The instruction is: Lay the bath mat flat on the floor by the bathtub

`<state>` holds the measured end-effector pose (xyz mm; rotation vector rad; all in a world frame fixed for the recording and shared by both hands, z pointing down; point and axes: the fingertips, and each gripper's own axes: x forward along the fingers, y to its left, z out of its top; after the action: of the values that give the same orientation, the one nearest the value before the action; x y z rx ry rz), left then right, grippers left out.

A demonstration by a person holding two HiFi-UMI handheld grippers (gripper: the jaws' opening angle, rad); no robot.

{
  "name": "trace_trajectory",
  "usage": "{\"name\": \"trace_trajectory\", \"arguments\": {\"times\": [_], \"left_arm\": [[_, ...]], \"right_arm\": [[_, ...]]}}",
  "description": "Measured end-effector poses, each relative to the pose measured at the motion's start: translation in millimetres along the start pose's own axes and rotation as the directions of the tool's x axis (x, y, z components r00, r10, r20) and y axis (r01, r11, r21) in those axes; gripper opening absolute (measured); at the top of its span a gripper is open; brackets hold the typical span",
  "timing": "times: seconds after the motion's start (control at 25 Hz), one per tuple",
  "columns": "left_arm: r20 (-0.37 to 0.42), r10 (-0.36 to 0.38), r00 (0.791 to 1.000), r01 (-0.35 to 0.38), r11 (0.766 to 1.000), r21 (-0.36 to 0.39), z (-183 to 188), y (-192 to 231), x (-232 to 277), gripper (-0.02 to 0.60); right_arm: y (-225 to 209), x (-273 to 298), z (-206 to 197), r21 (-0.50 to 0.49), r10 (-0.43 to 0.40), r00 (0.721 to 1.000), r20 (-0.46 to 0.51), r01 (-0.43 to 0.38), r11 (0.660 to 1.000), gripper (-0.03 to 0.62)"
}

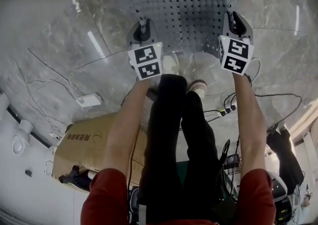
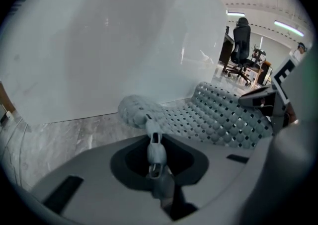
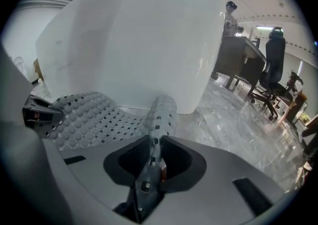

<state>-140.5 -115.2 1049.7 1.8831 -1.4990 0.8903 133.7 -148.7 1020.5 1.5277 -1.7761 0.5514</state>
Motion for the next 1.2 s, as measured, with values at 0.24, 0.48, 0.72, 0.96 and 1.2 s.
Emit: {"name": "trace_trajectory", "arguments": {"times": [0.24, 0.48, 0.72, 0.96, 1.2], "left_arm": [[-0.036, 0.025, 0.999, -0.026, 0.999, -0.020, -34, 7, 23, 0.057], [-0.085, 0.060, 0.995, -0.062, 0.998, -0.021, -57, 23, 45, 0.066], [-0.116, 0.068, 0.991, -0.068, 0.998, -0.001, -75, 32, 57, 0.103], [-0.164, 0.079, 0.983, -0.082, 0.997, -0.011, -90, 48, 72, 0.191], [-0.140, 0.101, 0.985, -0.101, 0.995, 0.011, -77, 52, 60, 0.261]], "right_arm": [[-10, 23, -31, 0.000, -0.025, 0.999, -0.034, 0.025, 1.000, 0.091], [-22, 42, -58, 0.006, -0.043, 0.994, -0.101, 0.044, 0.999, 0.107], [-33, 53, -75, 0.016, -0.072, 0.988, -0.137, 0.074, 0.997, 0.127], [-37, 62, -82, -0.007, -0.093, 0.983, -0.159, 0.093, 0.996, 0.160], [-34, 60, -81, 0.024, -0.067, 0.984, -0.166, 0.072, 0.997, 0.236]]}}
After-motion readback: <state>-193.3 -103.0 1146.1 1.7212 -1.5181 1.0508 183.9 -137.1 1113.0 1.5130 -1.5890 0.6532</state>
